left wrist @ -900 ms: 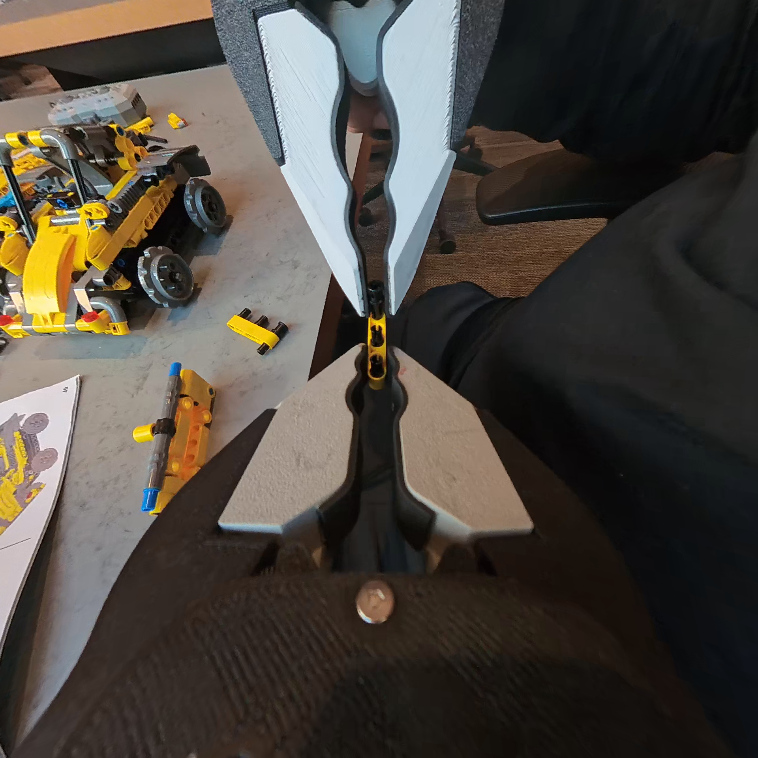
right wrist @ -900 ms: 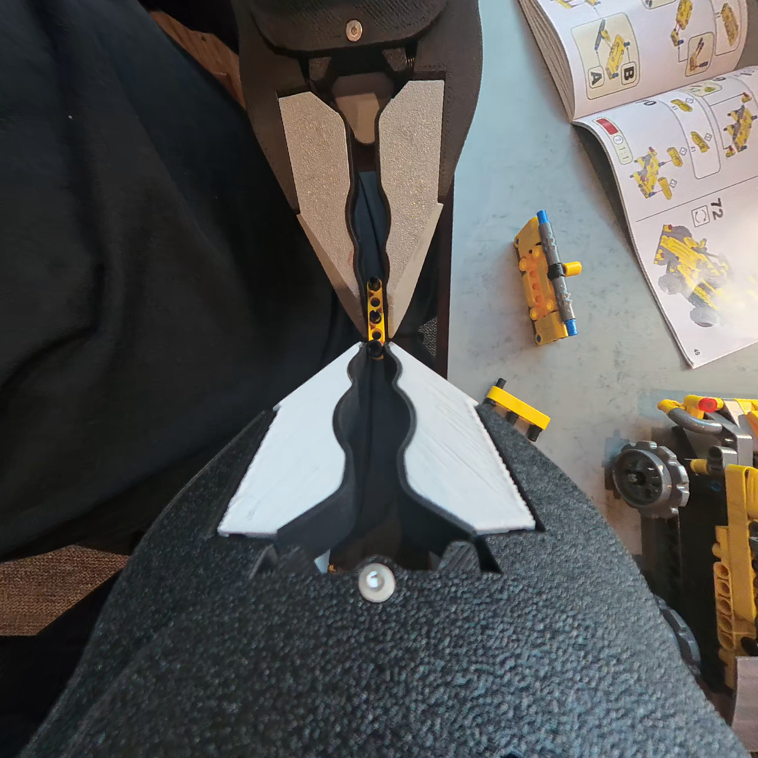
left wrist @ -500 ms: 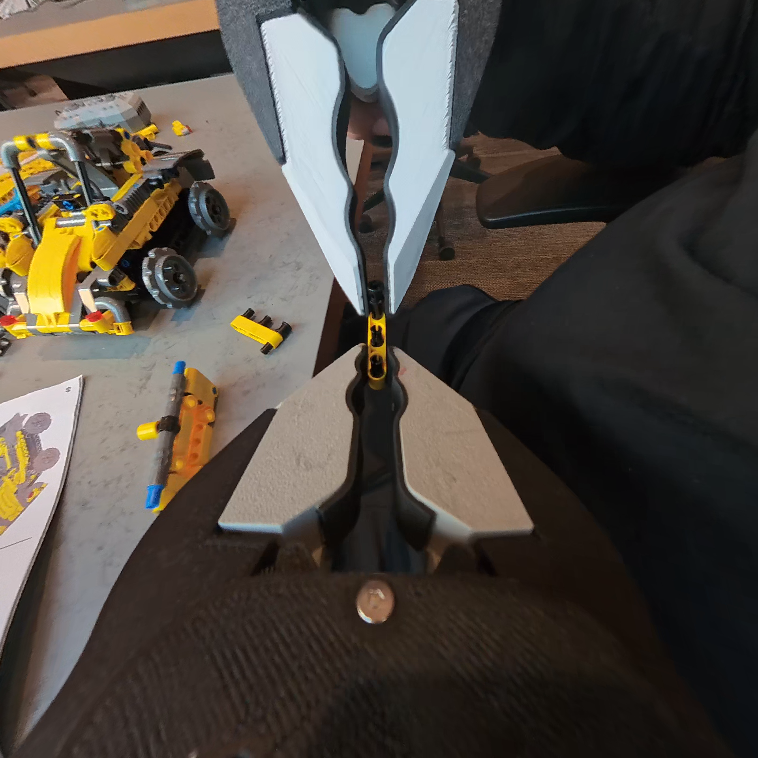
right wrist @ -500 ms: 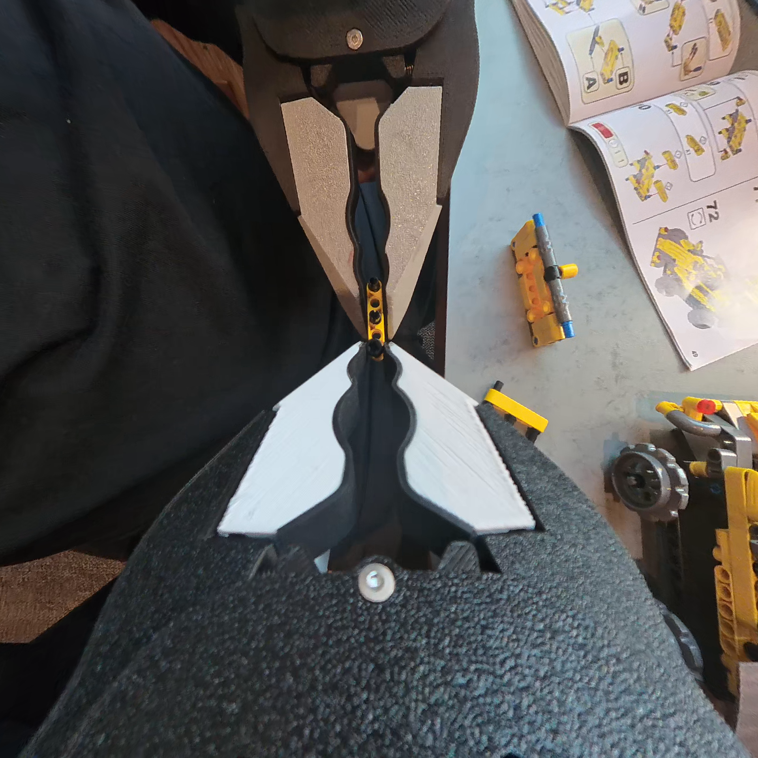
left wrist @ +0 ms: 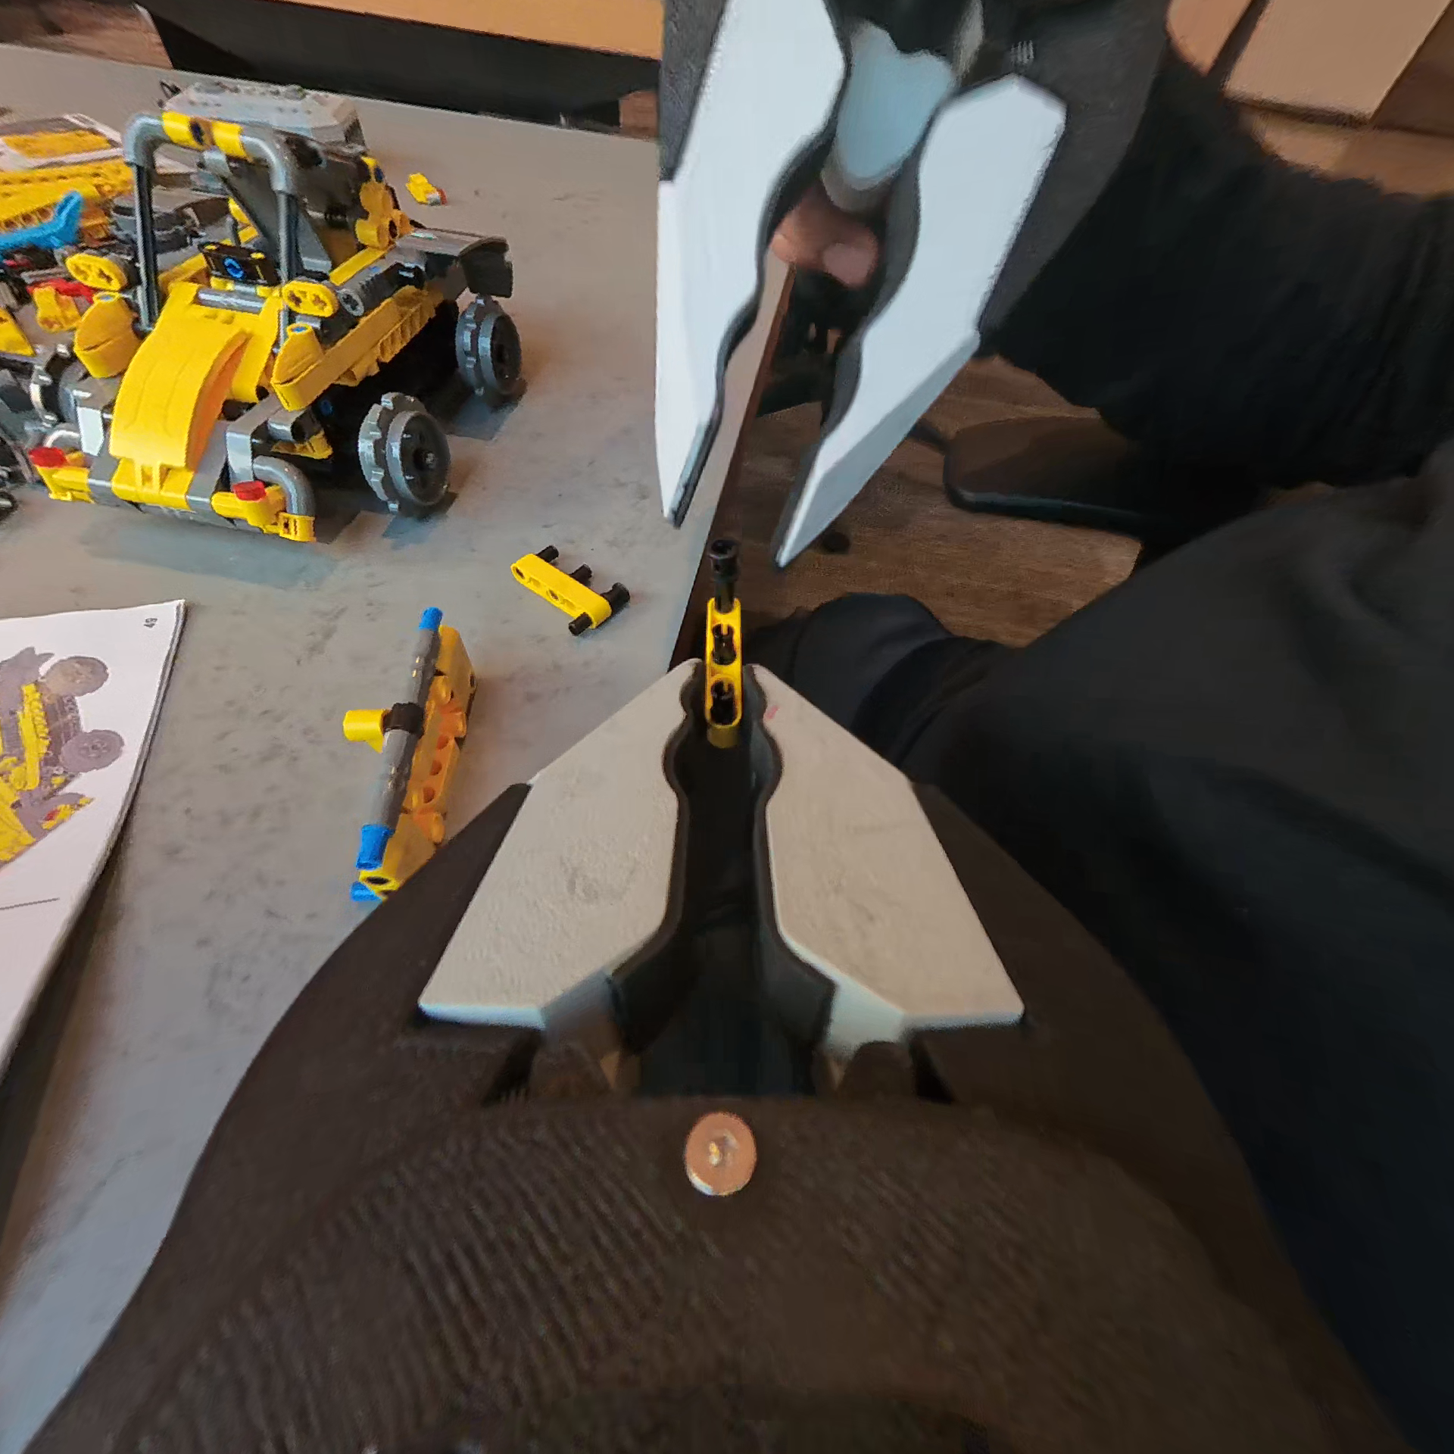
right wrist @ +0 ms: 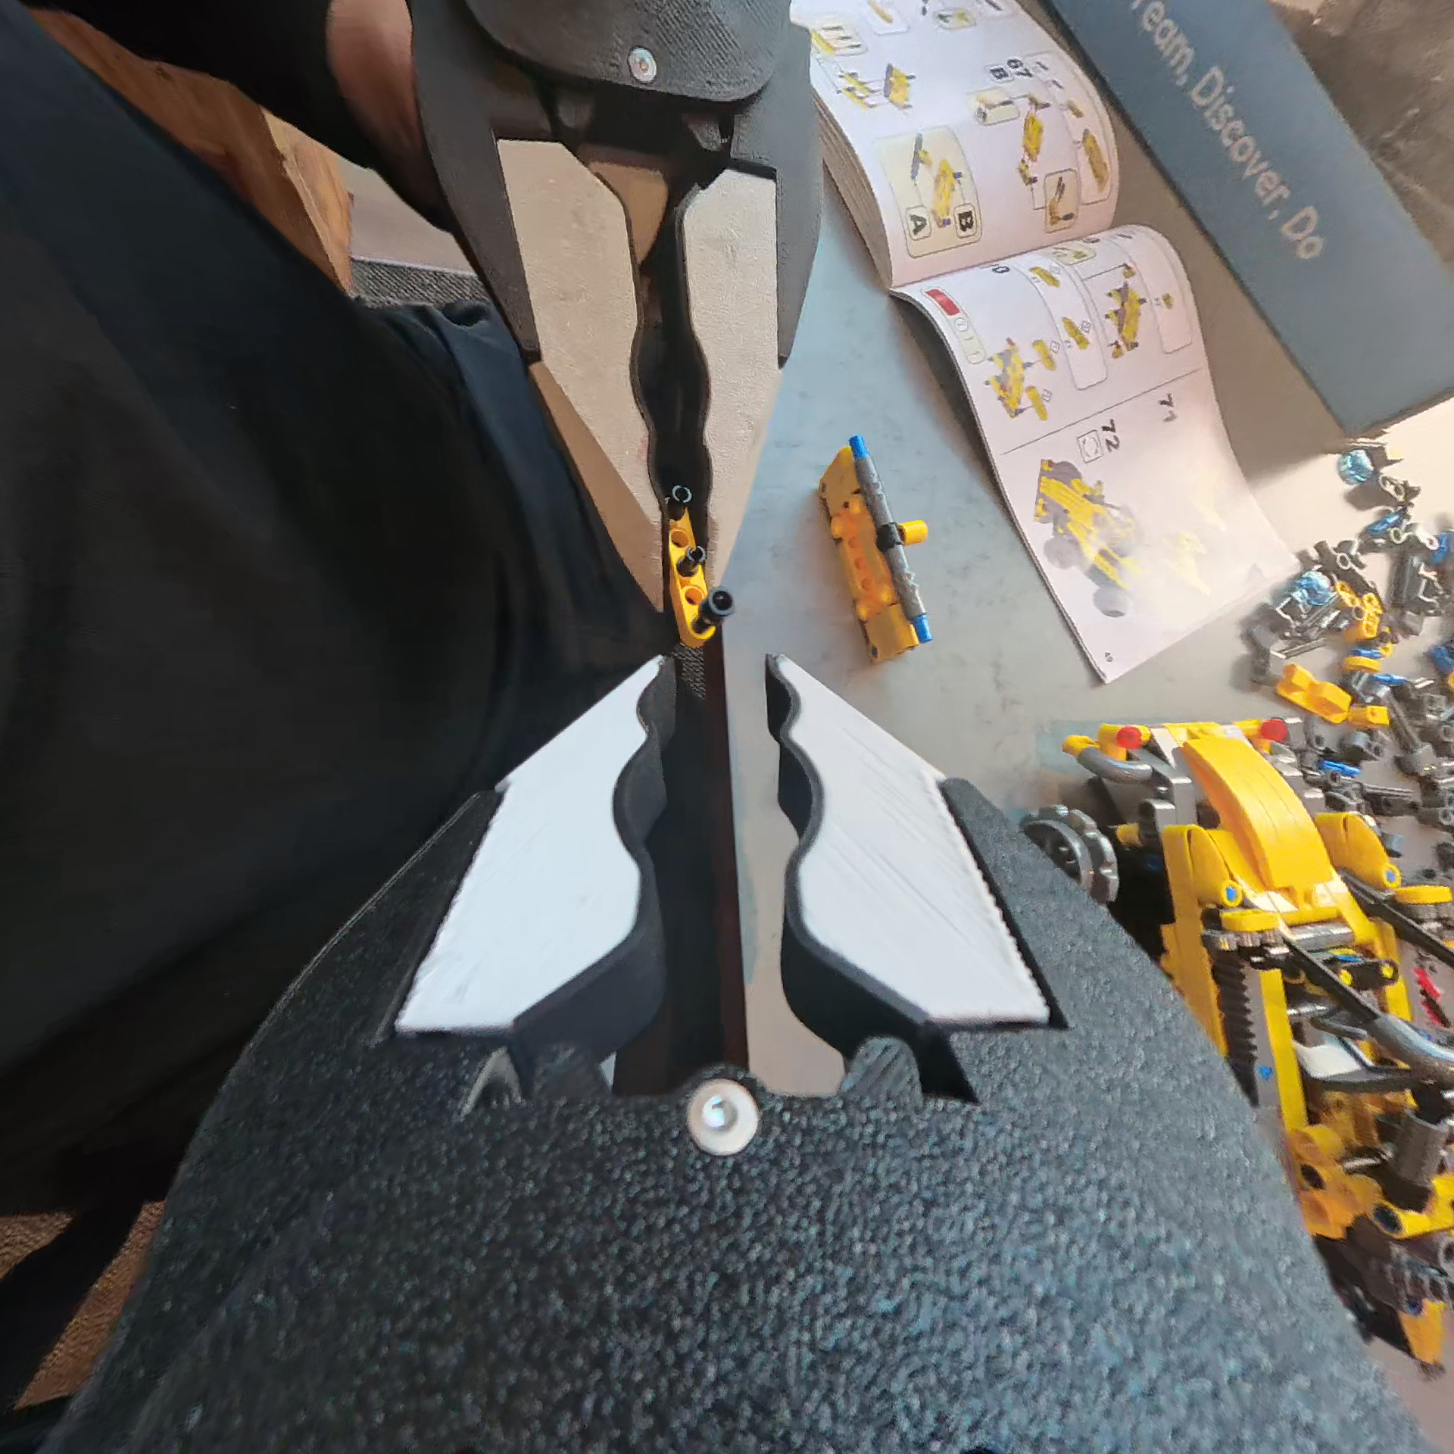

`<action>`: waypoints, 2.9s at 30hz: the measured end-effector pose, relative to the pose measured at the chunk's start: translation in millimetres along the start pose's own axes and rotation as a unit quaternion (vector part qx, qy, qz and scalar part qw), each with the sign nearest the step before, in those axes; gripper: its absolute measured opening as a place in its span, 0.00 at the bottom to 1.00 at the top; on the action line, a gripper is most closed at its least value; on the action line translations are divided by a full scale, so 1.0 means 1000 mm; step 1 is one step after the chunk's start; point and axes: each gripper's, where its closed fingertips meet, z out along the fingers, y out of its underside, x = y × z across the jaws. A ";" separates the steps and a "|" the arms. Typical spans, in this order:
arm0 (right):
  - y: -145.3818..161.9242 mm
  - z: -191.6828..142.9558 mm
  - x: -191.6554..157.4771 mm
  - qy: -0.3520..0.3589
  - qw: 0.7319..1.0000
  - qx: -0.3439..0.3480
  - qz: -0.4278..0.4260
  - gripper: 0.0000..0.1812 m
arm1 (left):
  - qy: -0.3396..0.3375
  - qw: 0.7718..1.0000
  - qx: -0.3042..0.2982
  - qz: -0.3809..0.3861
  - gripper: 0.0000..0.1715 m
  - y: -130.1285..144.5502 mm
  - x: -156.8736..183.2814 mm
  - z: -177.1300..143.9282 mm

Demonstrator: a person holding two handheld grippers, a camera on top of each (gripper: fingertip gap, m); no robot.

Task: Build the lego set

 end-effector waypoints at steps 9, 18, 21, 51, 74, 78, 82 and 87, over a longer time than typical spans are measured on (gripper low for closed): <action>0.010 0.013 -0.031 -0.097 0.995 -0.023 0.021 0.13 | -0.034 0.983 -0.100 0.153 0.03 0.026 0.007 0.011; 0.014 0.024 -0.031 -0.093 0.995 -0.035 0.016 0.04 | -0.024 0.982 -0.093 0.162 0.02 0.023 0.012 0.007; 0.010 0.021 -0.026 -0.088 0.996 -0.018 0.025 0.04 | -0.006 0.991 -0.060 0.122 0.03 0.012 0.013 0.002; -0.016 0.014 -0.017 -0.121 0.983 0.086 0.106 0.08 | 0.080 0.993 0.079 -0.026 0.03 -0.021 0.008 -0.020; -0.032 -0.003 -0.011 -0.099 0.982 0.114 0.109 0.05 | 0.060 0.993 0.105 -0.004 0.03 -0.035 0.011 -0.026; -0.034 -0.007 -0.004 -0.087 0.981 0.130 0.115 0.09 | 0.063 0.989 0.133 -0.031 0.03 -0.042 0.005 -0.033; -0.036 -0.010 0.006 -0.052 0.982 0.142 0.113 0.07 | 0.073 0.984 0.157 -0.039 0.03 -0.048 0.005 -0.038; -0.044 -0.018 0.004 -0.074 0.972 0.176 0.133 0.03 | 0.092 0.979 0.174 -0.061 0.03 -0.051 0.003 -0.043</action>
